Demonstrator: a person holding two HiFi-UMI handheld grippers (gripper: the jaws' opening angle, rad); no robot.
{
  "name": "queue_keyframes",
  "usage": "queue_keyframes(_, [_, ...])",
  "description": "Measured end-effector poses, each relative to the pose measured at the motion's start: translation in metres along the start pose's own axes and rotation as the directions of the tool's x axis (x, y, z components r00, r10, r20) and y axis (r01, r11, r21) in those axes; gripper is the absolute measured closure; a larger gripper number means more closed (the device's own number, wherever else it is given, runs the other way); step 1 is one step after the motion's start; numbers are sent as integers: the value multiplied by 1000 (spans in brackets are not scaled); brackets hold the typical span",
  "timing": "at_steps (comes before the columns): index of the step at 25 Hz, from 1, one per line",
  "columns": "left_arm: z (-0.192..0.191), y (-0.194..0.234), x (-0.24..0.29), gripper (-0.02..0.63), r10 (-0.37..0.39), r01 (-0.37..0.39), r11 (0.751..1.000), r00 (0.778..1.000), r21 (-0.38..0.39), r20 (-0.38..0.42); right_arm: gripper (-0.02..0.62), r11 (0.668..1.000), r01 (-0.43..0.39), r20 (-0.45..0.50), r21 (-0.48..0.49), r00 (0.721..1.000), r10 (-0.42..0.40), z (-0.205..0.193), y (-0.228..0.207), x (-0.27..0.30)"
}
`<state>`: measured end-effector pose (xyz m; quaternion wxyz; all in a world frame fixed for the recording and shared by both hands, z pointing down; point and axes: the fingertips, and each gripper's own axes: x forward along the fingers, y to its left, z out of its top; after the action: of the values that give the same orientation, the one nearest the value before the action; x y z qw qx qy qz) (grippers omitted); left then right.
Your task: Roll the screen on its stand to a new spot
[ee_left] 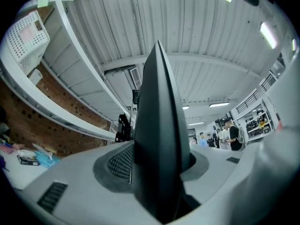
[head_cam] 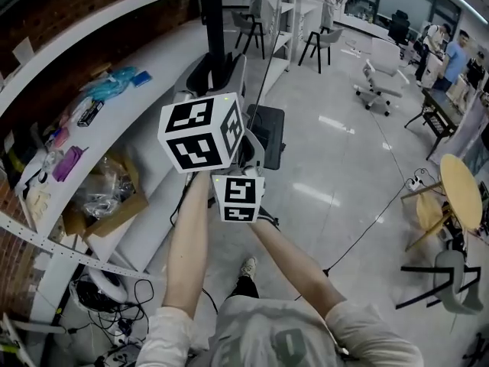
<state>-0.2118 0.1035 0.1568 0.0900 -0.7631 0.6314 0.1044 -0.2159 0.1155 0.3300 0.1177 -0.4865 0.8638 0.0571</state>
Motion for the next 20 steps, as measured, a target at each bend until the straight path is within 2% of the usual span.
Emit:
queue_keyframes(14, [37, -5, -147, 370, 44, -44, 999, 999, 9, 8, 376, 997, -73, 2, 12, 997, 73, 25, 98, -114])
queue_keyframes(20, [53, 10, -206, 368, 50, -50, 999, 999, 7, 9, 374, 996, -92, 12, 17, 996, 92, 35, 149, -150])
